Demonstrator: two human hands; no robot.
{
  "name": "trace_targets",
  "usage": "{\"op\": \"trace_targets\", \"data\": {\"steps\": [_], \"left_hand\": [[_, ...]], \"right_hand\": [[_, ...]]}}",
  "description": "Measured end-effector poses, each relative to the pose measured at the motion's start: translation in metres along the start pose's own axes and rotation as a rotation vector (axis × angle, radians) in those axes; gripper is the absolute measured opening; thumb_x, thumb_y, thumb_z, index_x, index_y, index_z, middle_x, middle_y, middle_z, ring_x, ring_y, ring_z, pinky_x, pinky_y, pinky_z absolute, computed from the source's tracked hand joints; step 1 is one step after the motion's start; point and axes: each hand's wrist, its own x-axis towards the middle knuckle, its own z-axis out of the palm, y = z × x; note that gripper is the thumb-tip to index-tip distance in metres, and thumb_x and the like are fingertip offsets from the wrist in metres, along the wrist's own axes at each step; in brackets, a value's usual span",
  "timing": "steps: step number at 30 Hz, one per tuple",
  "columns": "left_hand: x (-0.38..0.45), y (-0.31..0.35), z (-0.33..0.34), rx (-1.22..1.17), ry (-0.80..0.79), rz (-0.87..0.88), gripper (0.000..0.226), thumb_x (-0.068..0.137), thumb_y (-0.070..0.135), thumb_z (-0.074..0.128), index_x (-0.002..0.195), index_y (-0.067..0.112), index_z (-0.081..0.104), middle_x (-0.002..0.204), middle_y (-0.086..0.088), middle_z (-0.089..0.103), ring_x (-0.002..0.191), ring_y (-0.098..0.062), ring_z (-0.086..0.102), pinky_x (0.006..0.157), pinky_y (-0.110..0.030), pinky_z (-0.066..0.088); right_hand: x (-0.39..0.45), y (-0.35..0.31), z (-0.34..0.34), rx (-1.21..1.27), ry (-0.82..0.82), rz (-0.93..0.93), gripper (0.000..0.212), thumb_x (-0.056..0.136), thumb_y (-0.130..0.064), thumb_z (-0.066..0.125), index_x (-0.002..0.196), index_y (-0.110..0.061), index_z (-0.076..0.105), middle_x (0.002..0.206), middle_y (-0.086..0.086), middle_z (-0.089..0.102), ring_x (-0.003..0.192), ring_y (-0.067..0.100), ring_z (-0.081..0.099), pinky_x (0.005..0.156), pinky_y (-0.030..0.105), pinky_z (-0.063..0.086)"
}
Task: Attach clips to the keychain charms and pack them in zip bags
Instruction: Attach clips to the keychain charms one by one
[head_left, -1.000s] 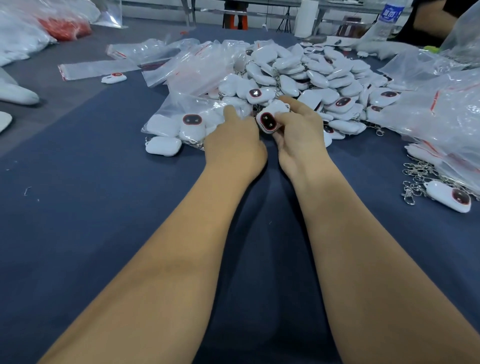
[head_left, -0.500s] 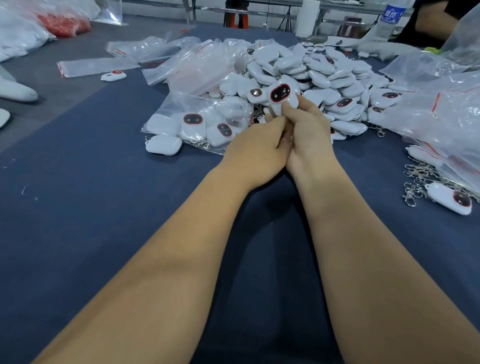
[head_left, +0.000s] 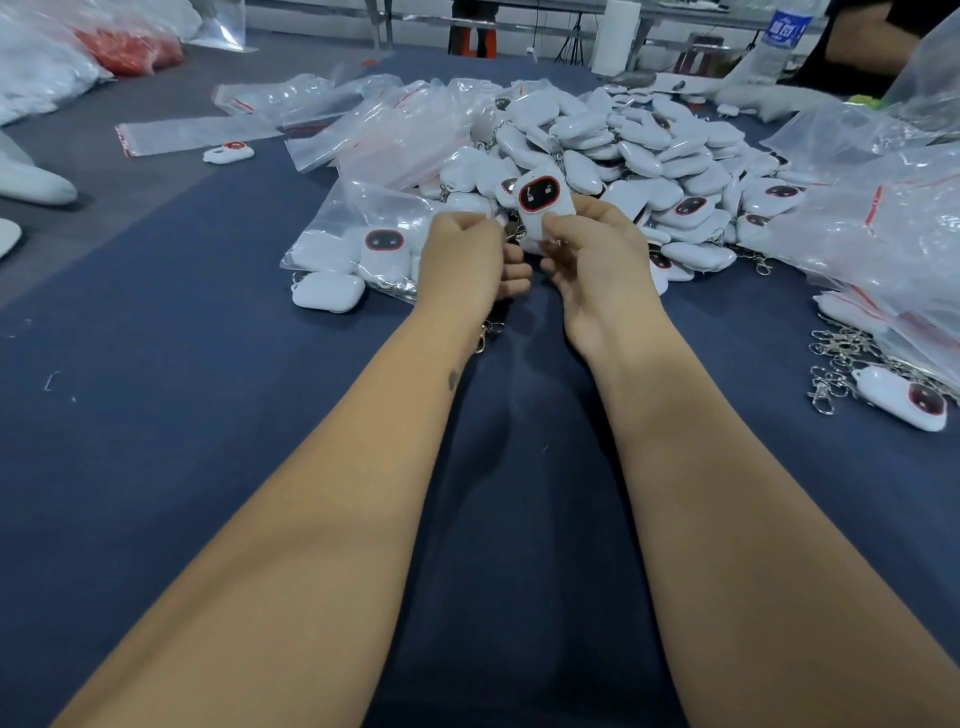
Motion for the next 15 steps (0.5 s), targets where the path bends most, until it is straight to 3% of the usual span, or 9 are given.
{"op": "trace_targets", "data": {"steps": [2,4,6,9,12,15], "left_hand": [[0.0015,0.0032,-0.0028,-0.172,0.036,-0.040,0.019,0.093,-0.001,0.037,0.093,0.000,0.056,0.074,-0.011,0.062,0.050,-0.015,0.065,0.050,-0.024,0.057],[0.0041,0.0024,-0.0037,-0.253,0.075,-0.035,0.018,0.094,0.001,0.038,0.093,0.003,0.056,0.080,-0.010,0.064,0.063,-0.017,0.068,0.061,-0.027,0.060],[0.0073,0.0008,-0.0030,-0.246,0.104,-0.012,0.016,0.095,0.005,0.040,0.095,0.007,0.057,0.083,-0.006,0.062,0.075,-0.018,0.064,0.070,-0.028,0.060],[0.0069,0.0026,-0.0030,-0.237,0.060,0.080,0.019,0.097,0.008,0.044,0.088,0.016,0.059,0.086,-0.002,0.065,0.079,-0.015,0.061,0.064,-0.020,0.052],[0.0014,0.0057,-0.0038,-0.295,-0.122,0.030,0.016,0.096,0.014,0.049,0.095,0.013,0.066,0.089,-0.004,0.069,0.074,-0.017,0.063,0.055,-0.022,0.049],[-0.0003,0.0052,-0.0035,-0.275,-0.220,-0.028,0.023,0.096,0.011,0.049,0.113,0.009,0.065,0.096,-0.012,0.065,0.075,-0.023,0.058,0.052,-0.027,0.041]], "right_hand": [[0.0000,0.0006,0.0011,-0.011,-0.017,0.021,0.017,0.090,0.003,0.056,0.099,-0.011,0.056,0.085,0.008,0.062,0.067,0.015,0.057,0.058,0.020,0.047],[-0.0003,0.0011,0.0023,-0.028,-0.042,0.028,0.025,0.089,0.006,0.054,0.111,-0.005,0.057,0.093,0.012,0.062,0.068,0.015,0.058,0.060,0.020,0.052],[-0.0013,0.0011,0.0025,-0.051,-0.072,0.024,0.023,0.088,0.010,0.051,0.104,-0.005,0.060,0.091,0.011,0.061,0.071,0.016,0.059,0.065,0.022,0.055],[-0.0015,0.0014,0.0025,-0.087,-0.101,0.022,0.019,0.087,0.010,0.052,0.091,-0.006,0.061,0.085,0.011,0.062,0.075,0.020,0.062,0.071,0.026,0.057],[-0.0017,0.0033,0.0035,-0.181,-0.142,0.009,0.021,0.087,0.005,0.057,0.104,-0.003,0.066,0.091,0.014,0.067,0.078,0.024,0.064,0.063,0.028,0.057],[-0.0036,0.0034,0.0047,-0.208,-0.148,-0.007,0.022,0.089,0.002,0.057,0.108,-0.003,0.067,0.089,0.012,0.068,0.068,0.015,0.064,0.055,0.022,0.050]]}}
